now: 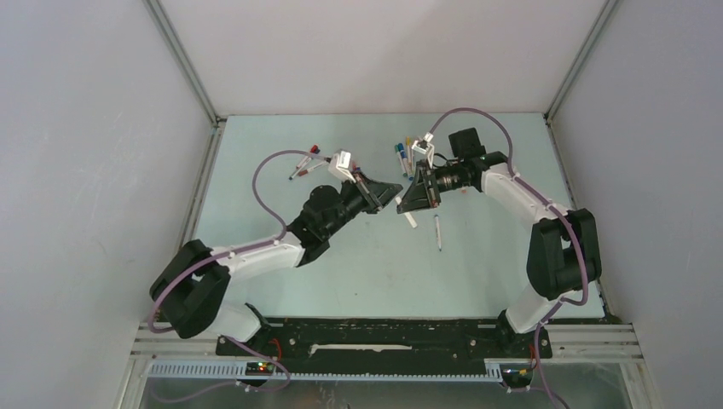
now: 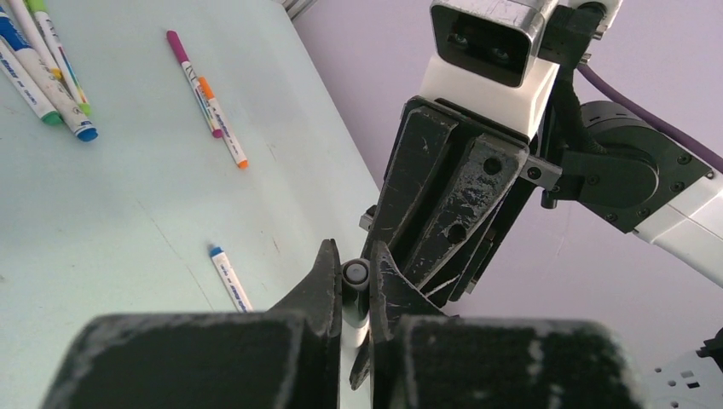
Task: Open the pen caps
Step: Open the pen cap from the pen.
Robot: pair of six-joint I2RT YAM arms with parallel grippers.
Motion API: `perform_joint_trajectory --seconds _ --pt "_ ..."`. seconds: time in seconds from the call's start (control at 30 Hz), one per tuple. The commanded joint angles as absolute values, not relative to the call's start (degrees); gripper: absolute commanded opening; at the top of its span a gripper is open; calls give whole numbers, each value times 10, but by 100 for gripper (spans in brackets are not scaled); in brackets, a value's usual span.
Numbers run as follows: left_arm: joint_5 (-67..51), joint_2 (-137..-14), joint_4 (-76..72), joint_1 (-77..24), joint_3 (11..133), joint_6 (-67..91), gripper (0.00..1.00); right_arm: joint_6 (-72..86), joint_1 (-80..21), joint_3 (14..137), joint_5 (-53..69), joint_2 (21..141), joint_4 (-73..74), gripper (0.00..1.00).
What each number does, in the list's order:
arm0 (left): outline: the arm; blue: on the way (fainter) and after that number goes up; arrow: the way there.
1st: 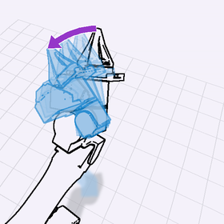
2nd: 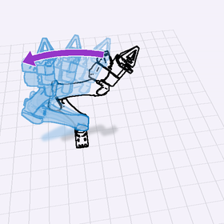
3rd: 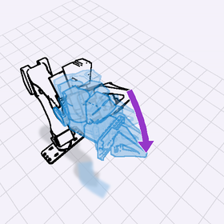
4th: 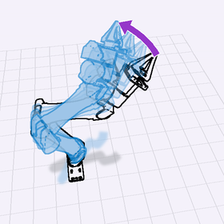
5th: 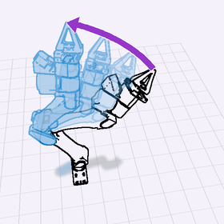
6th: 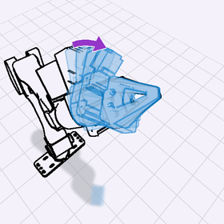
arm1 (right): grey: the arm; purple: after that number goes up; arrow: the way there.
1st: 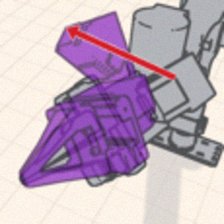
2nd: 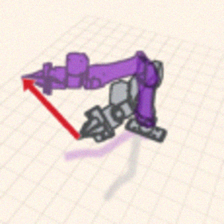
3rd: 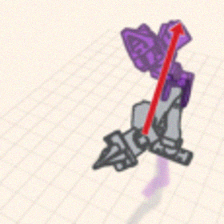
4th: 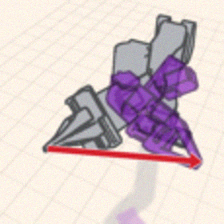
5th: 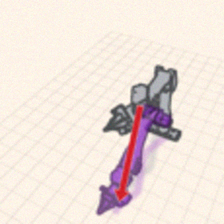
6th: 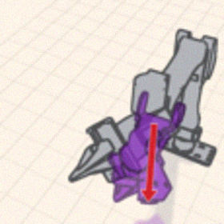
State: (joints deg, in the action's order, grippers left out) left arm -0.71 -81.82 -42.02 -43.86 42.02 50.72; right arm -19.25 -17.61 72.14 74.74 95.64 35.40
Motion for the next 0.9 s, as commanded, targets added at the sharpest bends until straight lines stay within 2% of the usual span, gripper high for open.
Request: perform_joint_trajectory --seconds 0.0,0.37,0.53,0.87 --pt "185 -737 -552 -334 424 469 0 -204 -185 693 714 967 477 0" --pt "198 -671 -529 -282 402 448 0 -213 -202 693 704 976 482 0" --pt "167 -647 -510 -252 402 452 0 -219 -202 693 678 974 480 0" --pt "32 -556 -255 -231 353 454 0 -160 -157 690 535 955 438 0"
